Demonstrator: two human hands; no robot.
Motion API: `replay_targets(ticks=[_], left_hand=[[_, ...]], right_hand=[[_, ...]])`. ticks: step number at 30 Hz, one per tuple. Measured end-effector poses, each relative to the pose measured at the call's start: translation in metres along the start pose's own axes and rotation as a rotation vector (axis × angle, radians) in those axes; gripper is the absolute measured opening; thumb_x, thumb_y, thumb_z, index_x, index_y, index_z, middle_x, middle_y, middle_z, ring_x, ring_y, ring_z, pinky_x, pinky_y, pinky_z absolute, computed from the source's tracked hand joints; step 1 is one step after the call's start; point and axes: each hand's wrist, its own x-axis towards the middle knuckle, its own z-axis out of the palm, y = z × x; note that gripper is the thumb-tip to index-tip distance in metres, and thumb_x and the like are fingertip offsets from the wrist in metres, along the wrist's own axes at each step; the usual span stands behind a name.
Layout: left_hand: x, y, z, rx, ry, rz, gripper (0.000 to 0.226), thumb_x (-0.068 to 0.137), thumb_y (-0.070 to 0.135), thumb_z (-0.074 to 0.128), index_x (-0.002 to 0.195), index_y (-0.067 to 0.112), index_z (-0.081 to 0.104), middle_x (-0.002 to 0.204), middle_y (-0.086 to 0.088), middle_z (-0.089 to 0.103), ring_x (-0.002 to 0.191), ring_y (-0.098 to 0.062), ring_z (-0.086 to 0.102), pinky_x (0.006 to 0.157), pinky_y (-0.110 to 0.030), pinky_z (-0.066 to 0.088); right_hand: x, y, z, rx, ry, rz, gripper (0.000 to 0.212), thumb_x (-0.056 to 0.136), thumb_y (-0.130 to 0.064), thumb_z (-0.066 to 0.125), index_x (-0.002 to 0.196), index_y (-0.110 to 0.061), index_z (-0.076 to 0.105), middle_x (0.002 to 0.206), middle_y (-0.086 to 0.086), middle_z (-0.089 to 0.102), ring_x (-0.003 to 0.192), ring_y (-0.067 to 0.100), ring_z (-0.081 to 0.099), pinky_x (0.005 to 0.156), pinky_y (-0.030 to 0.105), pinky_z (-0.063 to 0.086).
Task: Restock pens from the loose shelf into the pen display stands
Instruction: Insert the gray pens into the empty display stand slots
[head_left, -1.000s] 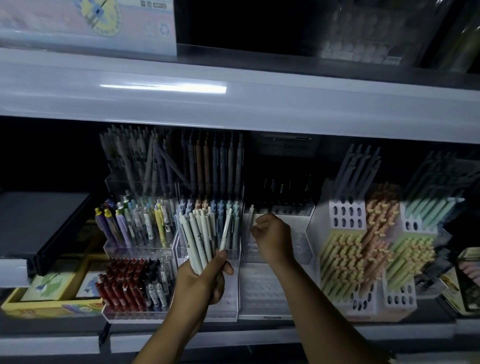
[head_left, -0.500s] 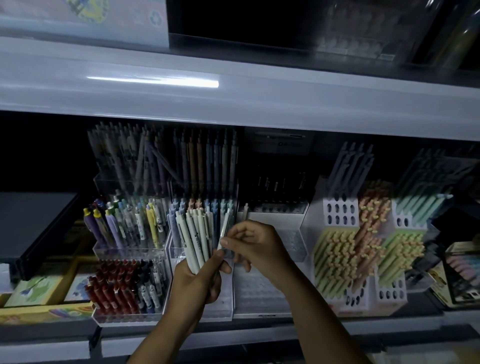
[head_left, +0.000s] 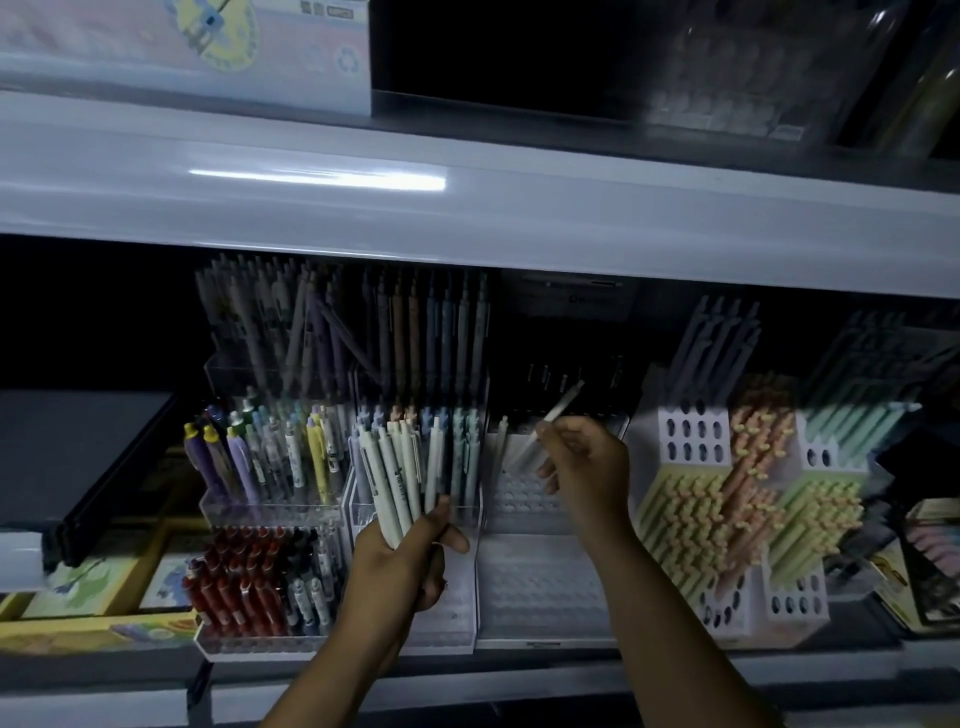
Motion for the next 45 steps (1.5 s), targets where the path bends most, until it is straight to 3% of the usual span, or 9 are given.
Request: replay_targets(ticks=[7, 12, 15, 19, 22, 27, 33, 41, 45], left_hand=[[-0.001, 0.002, 0.001, -0.021, 0.003, 0.027, 0.04, 0.101, 0.026, 0.057, 0.083, -0.007, 0.071, 0.046, -0.01, 0.032, 0.039, -0.017, 0.021, 0.046, -0.03, 0.023], [-0.002, 0.002, 0.0, -0.008, 0.016, 0.026, 0.041, 0.1, 0.028, 0.058, 0.086, -0.009, 0.067, 0.045, -0.013, 0.037, 0.038, -0.018, 0.024, 0.046, -0.03, 0.024], [-0.004, 0.002, 0.001, -0.007, 0.023, 0.031, 0.04, 0.099, 0.028, 0.06, 0.087, -0.01, 0.065, 0.045, -0.014, 0.038, 0.038, -0.018, 0.025, 0.046, -0.03, 0.025], [-0.006, 0.003, 0.002, -0.01, 0.013, 0.028, 0.038, 0.098, 0.026, 0.06, 0.088, -0.01, 0.064, 0.046, -0.015, 0.042, 0.038, -0.02, 0.027, 0.046, -0.033, 0.026], [-0.008, 0.003, 0.002, -0.009, 0.007, 0.028, 0.038, 0.098, 0.026, 0.061, 0.088, -0.01, 0.065, 0.051, -0.02, 0.045, 0.039, -0.021, 0.03, 0.047, -0.035, 0.027], [-0.007, 0.005, 0.003, -0.017, 0.011, 0.025, 0.04, 0.099, 0.027, 0.06, 0.087, -0.011, 0.064, 0.051, -0.019, 0.045, 0.039, -0.02, 0.03, 0.048, -0.038, 0.024], [-0.006, 0.004, 0.005, -0.022, 0.02, 0.022, 0.04, 0.098, 0.026, 0.061, 0.084, -0.011, 0.065, 0.051, -0.02, 0.044, 0.038, -0.019, 0.027, 0.048, -0.036, 0.021], [-0.008, 0.001, 0.003, -0.007, 0.008, 0.031, 0.041, 0.097, 0.03, 0.062, 0.082, -0.007, 0.066, 0.053, -0.021, 0.042, 0.042, -0.019, 0.028, 0.046, -0.031, 0.023], [-0.007, 0.001, 0.002, -0.007, 0.013, 0.026, 0.041, 0.097, 0.03, 0.062, 0.082, -0.008, 0.066, 0.054, -0.021, 0.04, 0.042, -0.019, 0.027, 0.048, -0.037, 0.021]], right_hand=[[0.009, 0.032, 0.01, -0.199, -0.018, -0.144, 0.012, 0.093, -0.018, 0.072, 0.084, -0.011, 0.07, 0.066, -0.001, 0.068, 0.054, 0.007, 0.065, 0.05, 0.02, 0.05], [0.016, 0.046, 0.014, -0.369, -0.119, -0.179, 0.014, 0.095, -0.029, 0.07, 0.085, -0.019, 0.068, 0.079, -0.006, 0.072, 0.06, 0.011, 0.068, 0.059, 0.036, 0.056], [0.017, 0.05, 0.018, -0.433, -0.144, -0.189, 0.014, 0.094, -0.032, 0.07, 0.085, -0.021, 0.068, 0.082, -0.006, 0.073, 0.064, 0.013, 0.069, 0.063, 0.039, 0.058], [0.011, 0.061, 0.02, -0.501, -0.187, -0.15, 0.01, 0.094, -0.019, 0.065, 0.085, -0.019, 0.068, 0.077, -0.004, 0.07, 0.064, 0.018, 0.068, 0.063, 0.039, 0.057], [0.008, 0.07, 0.019, -0.531, -0.195, -0.129, 0.018, 0.091, -0.009, 0.057, 0.086, -0.02, 0.07, 0.075, -0.001, 0.071, 0.067, 0.02, 0.068, 0.062, 0.042, 0.057], [0.008, 0.061, 0.019, -0.519, -0.22, -0.121, 0.009, 0.088, -0.007, 0.066, 0.094, -0.01, 0.073, 0.087, 0.002, 0.073, 0.085, 0.02, 0.07, 0.076, 0.035, 0.058], [0.01, 0.048, 0.024, -0.552, -0.191, -0.1, 0.017, 0.085, -0.03, 0.079, 0.088, -0.015, 0.07, 0.078, -0.011, 0.062, 0.079, 0.016, 0.066, 0.072, 0.032, 0.054], [0.008, 0.045, 0.028, -0.634, -0.151, -0.054, 0.016, 0.086, -0.026, 0.072, 0.078, -0.015, 0.065, 0.079, -0.003, 0.07, 0.08, 0.023, 0.067, 0.073, 0.036, 0.055], [0.005, 0.048, 0.027, -0.646, -0.14, -0.048, 0.019, 0.087, -0.025, 0.07, 0.073, -0.014, 0.061, 0.078, -0.004, 0.07, 0.078, 0.021, 0.066, 0.07, 0.031, 0.052]])
